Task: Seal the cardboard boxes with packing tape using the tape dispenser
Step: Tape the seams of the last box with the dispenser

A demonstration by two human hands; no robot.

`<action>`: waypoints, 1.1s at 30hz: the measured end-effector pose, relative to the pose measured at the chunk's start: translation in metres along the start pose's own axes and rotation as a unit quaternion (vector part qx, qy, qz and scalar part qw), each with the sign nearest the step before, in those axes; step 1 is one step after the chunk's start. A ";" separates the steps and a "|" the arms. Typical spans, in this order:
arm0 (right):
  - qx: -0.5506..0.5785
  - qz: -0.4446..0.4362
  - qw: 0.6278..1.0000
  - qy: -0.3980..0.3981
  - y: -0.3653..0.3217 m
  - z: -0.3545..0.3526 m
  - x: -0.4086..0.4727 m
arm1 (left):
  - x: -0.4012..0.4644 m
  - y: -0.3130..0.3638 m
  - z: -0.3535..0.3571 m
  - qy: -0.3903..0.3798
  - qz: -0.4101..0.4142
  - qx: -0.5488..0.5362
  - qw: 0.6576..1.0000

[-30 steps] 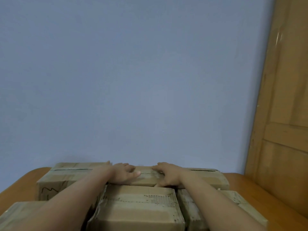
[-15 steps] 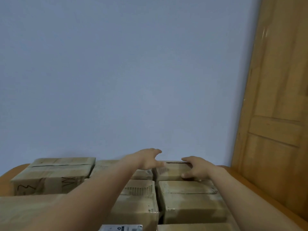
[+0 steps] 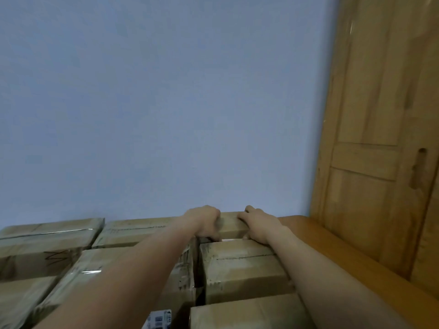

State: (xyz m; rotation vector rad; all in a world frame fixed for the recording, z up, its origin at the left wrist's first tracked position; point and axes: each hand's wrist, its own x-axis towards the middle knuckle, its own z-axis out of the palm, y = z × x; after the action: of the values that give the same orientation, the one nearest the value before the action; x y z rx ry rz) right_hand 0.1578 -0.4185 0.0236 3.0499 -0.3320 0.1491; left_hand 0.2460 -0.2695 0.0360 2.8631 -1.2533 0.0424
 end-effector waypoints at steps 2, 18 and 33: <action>-0.006 0.009 1.000 0.022 -0.001 0.001 -0.002 | -0.001 0.001 -0.001 0.020 -0.006 -0.005 1.000; -0.113 0.011 0.970 0.217 -0.027 -0.122 -0.081 | -0.099 0.019 -0.095 0.234 0.050 -0.009 0.971; -0.085 -0.102 0.942 0.308 -0.094 -0.210 -0.268 | -0.318 0.033 -0.169 0.311 0.110 0.024 0.944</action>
State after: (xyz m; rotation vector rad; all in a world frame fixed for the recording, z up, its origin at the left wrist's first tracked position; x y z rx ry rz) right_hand -0.1004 -0.2539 0.1985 2.6576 0.0164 0.9697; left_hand 0.0029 -0.0537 0.1949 2.3995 -1.4018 0.9072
